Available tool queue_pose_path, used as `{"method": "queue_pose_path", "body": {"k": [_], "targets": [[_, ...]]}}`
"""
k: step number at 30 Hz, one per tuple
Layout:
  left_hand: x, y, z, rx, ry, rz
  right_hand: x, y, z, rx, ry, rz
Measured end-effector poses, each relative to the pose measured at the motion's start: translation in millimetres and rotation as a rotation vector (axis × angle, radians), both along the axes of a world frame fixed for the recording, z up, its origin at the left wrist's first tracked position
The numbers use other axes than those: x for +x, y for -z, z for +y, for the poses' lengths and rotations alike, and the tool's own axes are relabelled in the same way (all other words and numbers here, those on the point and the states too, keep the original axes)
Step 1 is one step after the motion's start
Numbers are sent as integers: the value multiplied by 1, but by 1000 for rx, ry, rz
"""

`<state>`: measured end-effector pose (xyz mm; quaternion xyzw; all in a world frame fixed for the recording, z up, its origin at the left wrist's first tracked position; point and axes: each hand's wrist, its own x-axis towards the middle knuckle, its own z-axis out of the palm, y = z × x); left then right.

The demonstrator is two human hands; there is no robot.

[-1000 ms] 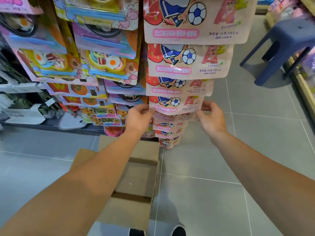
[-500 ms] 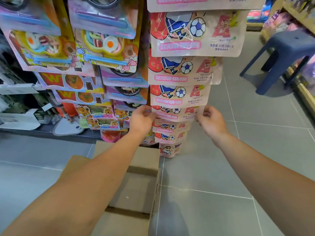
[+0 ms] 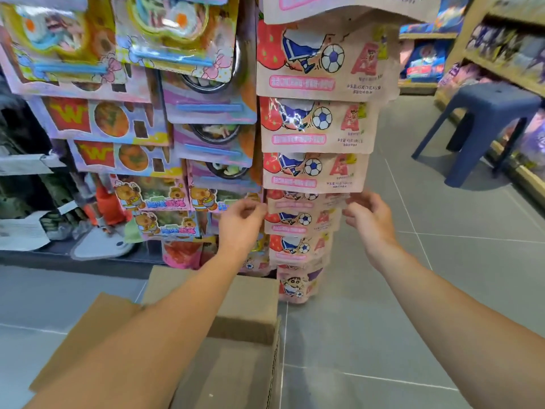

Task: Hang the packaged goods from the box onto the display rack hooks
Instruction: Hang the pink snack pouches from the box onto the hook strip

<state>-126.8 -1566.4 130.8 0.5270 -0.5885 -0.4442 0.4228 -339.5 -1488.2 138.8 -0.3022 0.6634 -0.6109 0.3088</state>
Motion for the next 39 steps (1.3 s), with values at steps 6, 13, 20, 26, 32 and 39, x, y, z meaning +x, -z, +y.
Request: {"method": "queue_pose_path", "body": {"k": [6, 13, 20, 26, 32, 39], "targets": [[-7, 36, -7, -28, 66, -45, -5, 32, -20, 34, -51, 89], [-17, 55, -11, -143, 0, -126, -1, 60, -37, -5, -15, 105], [-25, 64, -14, -75, -58, -176, -10, 61, -32, -1, 41, 209], [-29, 72, -17, -9, -39, -143, -17, 57, -23, 22, 5, 240], [-19, 83, -18, -7, -29, -194, -15, 68, -13, 26, -22, 225], [-7, 119, 2, 52, 89, -217, -6, 126, 0, 203, -203, 150]]}}
